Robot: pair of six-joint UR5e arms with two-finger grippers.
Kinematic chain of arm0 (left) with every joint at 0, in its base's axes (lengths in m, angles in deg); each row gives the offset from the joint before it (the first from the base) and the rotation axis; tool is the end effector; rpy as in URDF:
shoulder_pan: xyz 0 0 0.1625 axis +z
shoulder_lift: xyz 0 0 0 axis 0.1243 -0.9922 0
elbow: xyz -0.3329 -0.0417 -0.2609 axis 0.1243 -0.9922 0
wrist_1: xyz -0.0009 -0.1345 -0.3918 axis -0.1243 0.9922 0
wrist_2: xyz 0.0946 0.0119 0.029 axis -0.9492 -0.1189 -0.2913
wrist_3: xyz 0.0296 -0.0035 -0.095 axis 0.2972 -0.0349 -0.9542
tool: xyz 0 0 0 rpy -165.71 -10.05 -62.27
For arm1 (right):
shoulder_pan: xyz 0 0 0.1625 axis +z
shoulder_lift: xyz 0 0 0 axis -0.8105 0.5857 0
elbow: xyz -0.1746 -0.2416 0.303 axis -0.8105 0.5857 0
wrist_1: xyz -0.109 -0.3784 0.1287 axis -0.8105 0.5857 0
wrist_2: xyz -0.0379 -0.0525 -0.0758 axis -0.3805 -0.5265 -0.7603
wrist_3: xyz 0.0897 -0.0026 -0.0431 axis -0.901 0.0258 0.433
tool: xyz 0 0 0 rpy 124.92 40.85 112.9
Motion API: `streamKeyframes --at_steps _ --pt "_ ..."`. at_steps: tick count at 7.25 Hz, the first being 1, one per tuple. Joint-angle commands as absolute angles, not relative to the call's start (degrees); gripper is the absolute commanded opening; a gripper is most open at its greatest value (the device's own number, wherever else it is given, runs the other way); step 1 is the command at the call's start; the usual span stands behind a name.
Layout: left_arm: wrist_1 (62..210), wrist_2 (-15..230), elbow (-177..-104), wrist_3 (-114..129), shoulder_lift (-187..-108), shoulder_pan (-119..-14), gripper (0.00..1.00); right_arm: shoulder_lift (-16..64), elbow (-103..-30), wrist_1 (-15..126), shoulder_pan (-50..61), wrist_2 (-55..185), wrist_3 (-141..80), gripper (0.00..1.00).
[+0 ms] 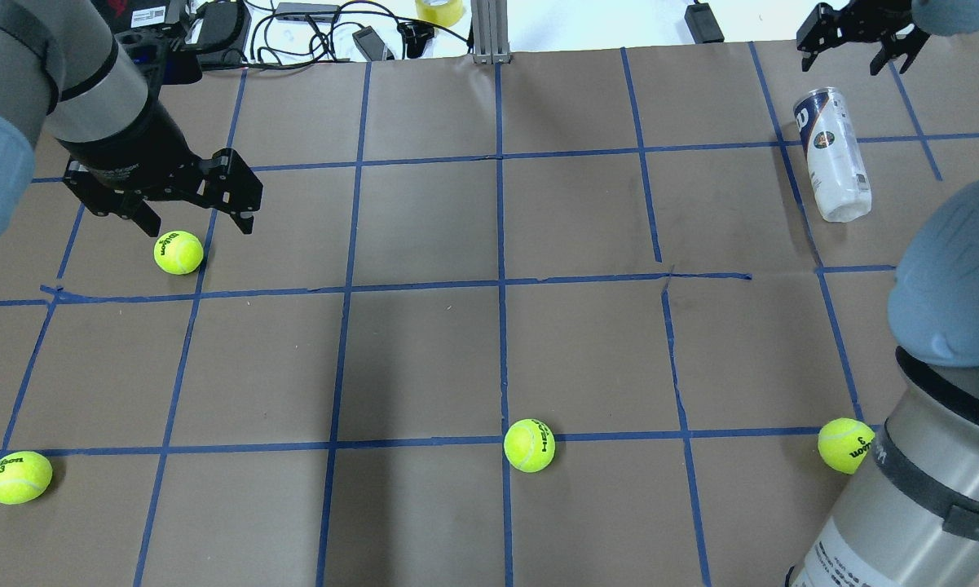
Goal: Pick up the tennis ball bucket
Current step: 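Lower the right gripper around the can and close on it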
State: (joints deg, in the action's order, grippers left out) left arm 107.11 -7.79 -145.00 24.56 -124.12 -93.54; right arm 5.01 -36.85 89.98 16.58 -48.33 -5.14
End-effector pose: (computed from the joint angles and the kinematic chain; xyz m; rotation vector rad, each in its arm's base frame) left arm -0.0975 -0.4722 0.4768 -0.0410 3.0764 -0.0140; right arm -0.1274 -0.7677 0.3208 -0.2803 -3.0817 0.2261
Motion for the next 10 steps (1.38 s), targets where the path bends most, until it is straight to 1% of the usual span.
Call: streamKeyframes --at_steps 1,2,5,10 --pt "107.14 -7.79 -145.00 24.57 -124.17 -93.54 1.00 0.24 -35.21 92.11 14.94 -48.20 -4.27 1.00" --pt "107.05 -7.71 -145.00 24.57 -124.18 -93.54 1.00 -0.99 -35.21 92.90 14.94 -48.20 -0.53 1.00" --pt "107.05 -7.71 -145.00 24.57 -124.18 -93.54 1.00 -4.50 -35.12 95.36 14.94 -46.88 -0.05 1.00" --pt "107.05 -7.71 -145.00 24.57 -124.26 -93.54 1.00 -6.18 -35.12 98.18 14.94 -46.70 0.65 1.00"
